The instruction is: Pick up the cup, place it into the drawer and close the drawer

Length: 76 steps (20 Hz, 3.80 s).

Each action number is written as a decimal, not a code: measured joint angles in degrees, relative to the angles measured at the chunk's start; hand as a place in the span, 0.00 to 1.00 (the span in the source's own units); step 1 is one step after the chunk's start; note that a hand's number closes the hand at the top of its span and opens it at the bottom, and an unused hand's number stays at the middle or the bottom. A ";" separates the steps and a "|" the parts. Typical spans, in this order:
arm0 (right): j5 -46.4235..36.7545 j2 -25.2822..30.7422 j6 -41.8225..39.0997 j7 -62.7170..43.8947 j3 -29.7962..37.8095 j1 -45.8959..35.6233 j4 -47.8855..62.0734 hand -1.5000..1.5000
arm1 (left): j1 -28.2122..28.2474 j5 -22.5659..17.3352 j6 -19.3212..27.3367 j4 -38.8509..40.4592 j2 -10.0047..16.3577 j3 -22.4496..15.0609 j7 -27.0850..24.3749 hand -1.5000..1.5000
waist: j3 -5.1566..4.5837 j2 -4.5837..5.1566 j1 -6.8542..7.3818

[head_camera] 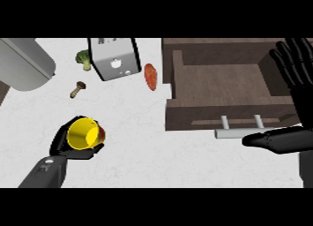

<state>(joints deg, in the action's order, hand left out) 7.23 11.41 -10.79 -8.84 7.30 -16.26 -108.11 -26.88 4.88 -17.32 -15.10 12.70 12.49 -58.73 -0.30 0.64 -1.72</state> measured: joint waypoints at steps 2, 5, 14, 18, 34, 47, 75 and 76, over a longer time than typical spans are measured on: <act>0.57 0.77 -0.91 0.75 0.86 0.50 0.68 0.00 | 0.03 0.34 3.34 -0.98 -0.78 0.19 -1.58 1.00 | 0.03 0.01 0.03; 0.04 0.36 -0.85 2.27 0.86 0.86 1.81 0.00 | -0.31 -0.93 5.84 -2.05 -1.20 2.00 -3.06 1.00 | 0.06 0.04 0.29; 1.13 0.99 -1.45 2.51 2.10 0.96 2.18 0.00 | -3.15 -7.48 10.79 -4.72 -4.90 8.87 -4.14 1.00 | 0.15 -0.24 0.66; 0.70 1.19 -1.08 1.42 1.94 0.71 1.81 0.00 | -5.99 -7.18 9.96 -8.29 -6.54 6.94 -2.40 1.00 | 0.25 -0.58 1.19; -1.17 0.62 -0.12 2.87 2.00 1.39 2.60 0.00 | -23.20 -9.11 16.36 -30.47 -12.24 -3.37 24.98 1.00 | 0.34 -0.94 1.76; -0.42 1.16 -1.16 4.12 2.47 0.21 3.85 0.00 | -44.52 -15.60 34.26 -18.87 -12.67 -15.12 41.46 1.00 | 0.37 -0.17 -1.12; 8.80 -0.84 -13.03 3.32 -7.22 -7.88 6.61 1.00 | -45.65 -31.79 31.09 -6.59 -12.70 -28.88 38.91 0.00 | 0.32 2.20 -10.06; 9.60 -0.67 -14.52 2.88 -8.27 -7.92 6.75 1.00 | -45.54 -32.81 31.05 -7.08 -12.70 -28.55 37.66 0.00 | 0.31 2.20 -9.90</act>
<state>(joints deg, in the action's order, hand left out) 16.82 10.74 -25.31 -5.95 -0.97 -24.18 -101.35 -72.43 -27.92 13.73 -22.18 0.00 -16.06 -21.06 0.01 2.84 -11.62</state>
